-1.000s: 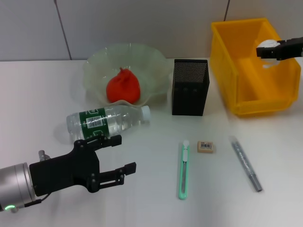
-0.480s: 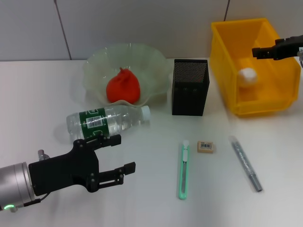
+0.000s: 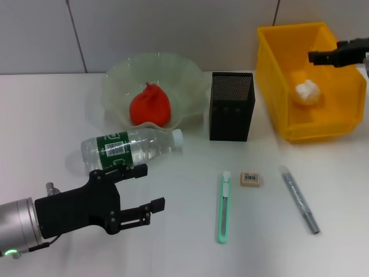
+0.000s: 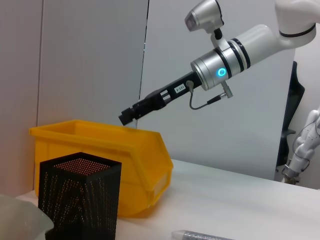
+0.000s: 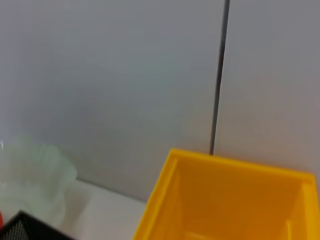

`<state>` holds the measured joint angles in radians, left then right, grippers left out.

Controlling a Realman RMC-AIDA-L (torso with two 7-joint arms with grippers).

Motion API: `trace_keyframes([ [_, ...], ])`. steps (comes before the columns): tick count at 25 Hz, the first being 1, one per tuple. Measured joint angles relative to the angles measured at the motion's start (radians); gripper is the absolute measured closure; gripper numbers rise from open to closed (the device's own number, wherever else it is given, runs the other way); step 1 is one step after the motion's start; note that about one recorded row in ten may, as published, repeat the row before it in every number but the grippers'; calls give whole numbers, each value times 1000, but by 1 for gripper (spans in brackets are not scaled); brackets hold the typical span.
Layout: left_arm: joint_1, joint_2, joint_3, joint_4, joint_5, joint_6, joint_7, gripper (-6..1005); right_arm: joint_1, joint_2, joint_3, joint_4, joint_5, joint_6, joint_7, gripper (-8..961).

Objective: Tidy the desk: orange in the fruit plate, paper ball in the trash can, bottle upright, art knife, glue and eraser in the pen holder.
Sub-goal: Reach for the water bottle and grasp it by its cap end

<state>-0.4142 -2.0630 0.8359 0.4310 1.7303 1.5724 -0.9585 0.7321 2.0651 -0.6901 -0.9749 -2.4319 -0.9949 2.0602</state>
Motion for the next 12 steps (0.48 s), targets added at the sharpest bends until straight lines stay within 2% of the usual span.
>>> trace_keyframes([
  [5,-2,0,0,0,0,-1,0,207,-55,0,1,-4,258,-5,-132,179],
  [6,-3,0,0,0,0,-2,0,207,-80,-6,0,5,379,-35,-194,179],
  [7,-4,0,0,0,0,-2,0,207,-80,-6,0,5,379,-35,-194,179],
  [10,-7,0,-1,-1,0,-3,0,207,-110,-14,6,38,527,-116,-279,179],
  [11,-7,0,-1,-1,0,-3,0,207,-130,-18,8,76,613,-188,-346,179],
  [12,-7,0,-2,0,0,-3,0,207,-130,-18,8,76,613,-188,-346,179],
])
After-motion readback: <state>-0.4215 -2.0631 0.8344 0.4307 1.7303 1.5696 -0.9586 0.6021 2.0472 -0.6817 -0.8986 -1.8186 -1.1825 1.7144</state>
